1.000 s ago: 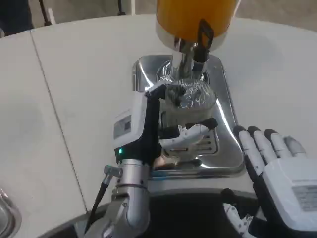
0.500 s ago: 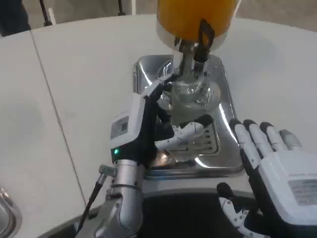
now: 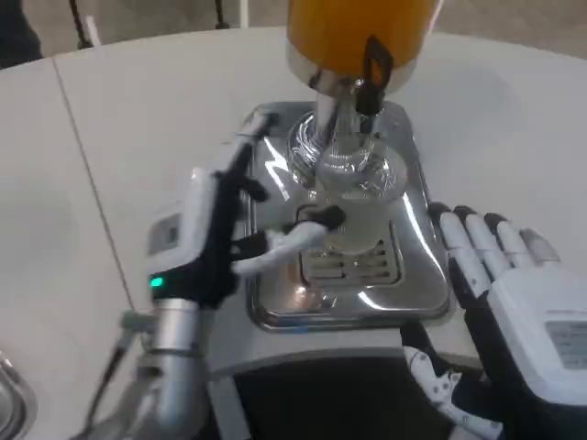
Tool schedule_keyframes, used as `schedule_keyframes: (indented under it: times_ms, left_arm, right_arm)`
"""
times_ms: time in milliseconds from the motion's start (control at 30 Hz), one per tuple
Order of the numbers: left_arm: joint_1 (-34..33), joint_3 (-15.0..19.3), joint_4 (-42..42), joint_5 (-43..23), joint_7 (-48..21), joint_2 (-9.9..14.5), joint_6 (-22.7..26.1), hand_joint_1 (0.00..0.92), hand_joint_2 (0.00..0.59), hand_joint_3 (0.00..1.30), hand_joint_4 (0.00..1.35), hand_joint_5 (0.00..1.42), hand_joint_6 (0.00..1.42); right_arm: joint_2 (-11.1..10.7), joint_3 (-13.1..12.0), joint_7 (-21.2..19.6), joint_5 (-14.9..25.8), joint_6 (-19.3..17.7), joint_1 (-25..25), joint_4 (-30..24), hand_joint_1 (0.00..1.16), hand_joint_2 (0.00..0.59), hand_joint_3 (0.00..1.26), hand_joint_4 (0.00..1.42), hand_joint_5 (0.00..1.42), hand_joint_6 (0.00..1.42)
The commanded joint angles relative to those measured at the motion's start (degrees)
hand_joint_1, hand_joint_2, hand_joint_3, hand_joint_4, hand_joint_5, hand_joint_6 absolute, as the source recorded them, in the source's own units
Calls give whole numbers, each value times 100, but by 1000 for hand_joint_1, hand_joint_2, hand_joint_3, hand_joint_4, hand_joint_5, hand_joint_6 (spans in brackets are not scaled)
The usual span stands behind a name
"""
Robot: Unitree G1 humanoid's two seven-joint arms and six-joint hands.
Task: Grasp the cup under the faucet to collect the drink, then remove the cup.
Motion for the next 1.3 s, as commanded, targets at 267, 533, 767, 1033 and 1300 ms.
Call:
schedule_keyframes:
  times_ms: [267,533,767,1033,1300]
  left_arm:
    - [1947,705,-2365,558,-391,1300,312,65,51,5,1,278,297]
    - [3395,1146,-4198,1231,-997,1769,775,0,155,0,0,32,52]
    - [4253,1340,-5369,2256,-1958,1812,1689,0,164,0,0,0,0]
    - [4989,965,-5878,3198,-2084,1425,2136,0,158,0,0,0,0]
    - [5175,870,-5827,2959,-1793,1367,1801,0,138,0,0,0,0]
  right_arm:
    - [367,29,-402,758,424,-367,320,414,517,0,0,0,22]
    - [335,22,-439,1012,890,-1063,514,415,513,0,0,0,29]
    - [584,-33,-492,1591,1580,-1746,606,416,512,0,0,0,32]
    - [567,-72,-1036,2648,1910,-2659,1167,418,519,0,0,0,32]
    - [473,55,-1401,3399,2007,-3250,1436,410,521,0,0,0,19]
